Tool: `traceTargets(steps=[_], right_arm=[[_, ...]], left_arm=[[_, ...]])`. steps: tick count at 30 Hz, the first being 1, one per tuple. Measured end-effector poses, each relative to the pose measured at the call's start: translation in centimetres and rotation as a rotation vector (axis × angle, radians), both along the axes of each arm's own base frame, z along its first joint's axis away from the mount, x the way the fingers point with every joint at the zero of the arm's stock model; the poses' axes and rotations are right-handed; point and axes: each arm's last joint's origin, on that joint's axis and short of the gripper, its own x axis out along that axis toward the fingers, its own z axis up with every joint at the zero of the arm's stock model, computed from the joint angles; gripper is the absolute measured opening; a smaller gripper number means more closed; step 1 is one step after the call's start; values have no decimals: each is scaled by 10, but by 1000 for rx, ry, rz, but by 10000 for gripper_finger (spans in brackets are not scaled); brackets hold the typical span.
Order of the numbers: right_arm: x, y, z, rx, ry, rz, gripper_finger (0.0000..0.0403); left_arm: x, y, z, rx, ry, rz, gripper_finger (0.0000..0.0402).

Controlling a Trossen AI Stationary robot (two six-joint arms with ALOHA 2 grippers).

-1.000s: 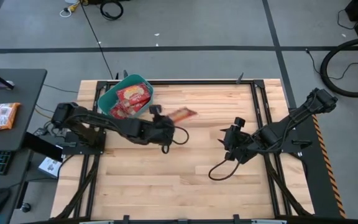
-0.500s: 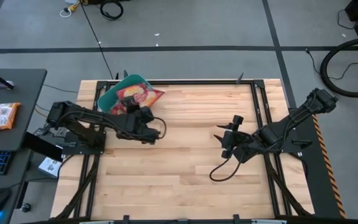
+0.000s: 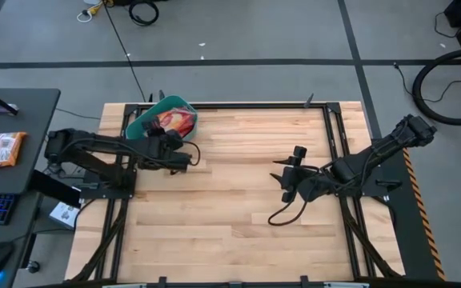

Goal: Sort popcorn bags into baskets
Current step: Put the red popcorn bag into the green bin

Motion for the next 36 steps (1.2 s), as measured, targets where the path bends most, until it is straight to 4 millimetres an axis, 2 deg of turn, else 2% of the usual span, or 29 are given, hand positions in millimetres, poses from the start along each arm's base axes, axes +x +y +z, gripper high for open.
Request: traceTargets(steps=[6, 12, 20, 26, 36], right_arm=[[7, -4, 5, -4, -30, 29, 202], [12, -9, 6, 47, -32, 66, 202], [14, -13, 6, 63, -29, 62, 202], [14, -13, 6, 63, -28, 63, 202], [14, -13, 5, 88, -25, 83, 202]], left_arm=[[-3, 15, -28, 44, 191, -47, 40], [-5, 35, -48, 8, 289, -49, 40], [-5, 65, -46, -109, 208, 57, 38], [-2, 69, -42, -109, 202, 50, 36], [-1, 68, -43, -135, 153, 62, 107]])
